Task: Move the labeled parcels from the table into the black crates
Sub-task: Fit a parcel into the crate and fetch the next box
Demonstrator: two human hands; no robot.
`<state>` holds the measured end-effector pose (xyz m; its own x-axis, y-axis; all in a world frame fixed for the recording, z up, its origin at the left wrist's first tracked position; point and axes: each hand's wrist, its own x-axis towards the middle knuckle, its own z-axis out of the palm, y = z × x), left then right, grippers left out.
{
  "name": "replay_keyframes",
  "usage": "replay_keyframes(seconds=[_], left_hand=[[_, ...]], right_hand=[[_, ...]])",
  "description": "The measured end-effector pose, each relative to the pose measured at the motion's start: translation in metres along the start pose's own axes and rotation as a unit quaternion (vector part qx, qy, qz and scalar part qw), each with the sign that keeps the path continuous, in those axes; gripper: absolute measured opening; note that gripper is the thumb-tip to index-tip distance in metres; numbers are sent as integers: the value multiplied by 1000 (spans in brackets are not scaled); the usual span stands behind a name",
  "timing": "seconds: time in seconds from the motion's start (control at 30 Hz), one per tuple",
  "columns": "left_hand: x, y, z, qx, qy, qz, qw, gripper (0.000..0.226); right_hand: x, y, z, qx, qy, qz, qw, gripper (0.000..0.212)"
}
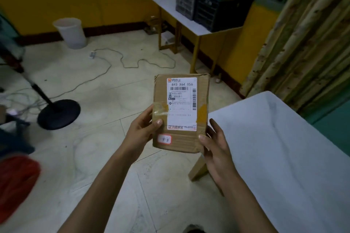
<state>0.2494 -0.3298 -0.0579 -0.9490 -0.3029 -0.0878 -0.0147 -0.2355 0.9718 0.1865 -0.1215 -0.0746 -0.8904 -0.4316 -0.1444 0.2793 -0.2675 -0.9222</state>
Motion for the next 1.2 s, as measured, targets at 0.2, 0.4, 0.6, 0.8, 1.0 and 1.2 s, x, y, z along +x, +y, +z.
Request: replay_keyframes(seconds=[0.2,0.4,0.6,0.8,1.0,1.2], left_hand=[[49,8,-69,-9,82,-6,997,58],[142,27,-130,10,129,-7,992,45],[251,56,-170,29,169,-18,985,38],[344,66,-198,21,181,-35,983,41],[463,73,-240,3,150,-37,988,39],[619,103,-291,-12,106,-27,994,38]], right_hand=[[91,18,53,-21,-64,34,997,67],[212,34,105,-26,-131,51,990,53],[334,30,145,-30,-141,93,985,44],[434,25,169,-83,-125,105,983,32],[538,29,194,-121,-78,80,986,31],[669,8,242,-152,-39,40,987,31]])
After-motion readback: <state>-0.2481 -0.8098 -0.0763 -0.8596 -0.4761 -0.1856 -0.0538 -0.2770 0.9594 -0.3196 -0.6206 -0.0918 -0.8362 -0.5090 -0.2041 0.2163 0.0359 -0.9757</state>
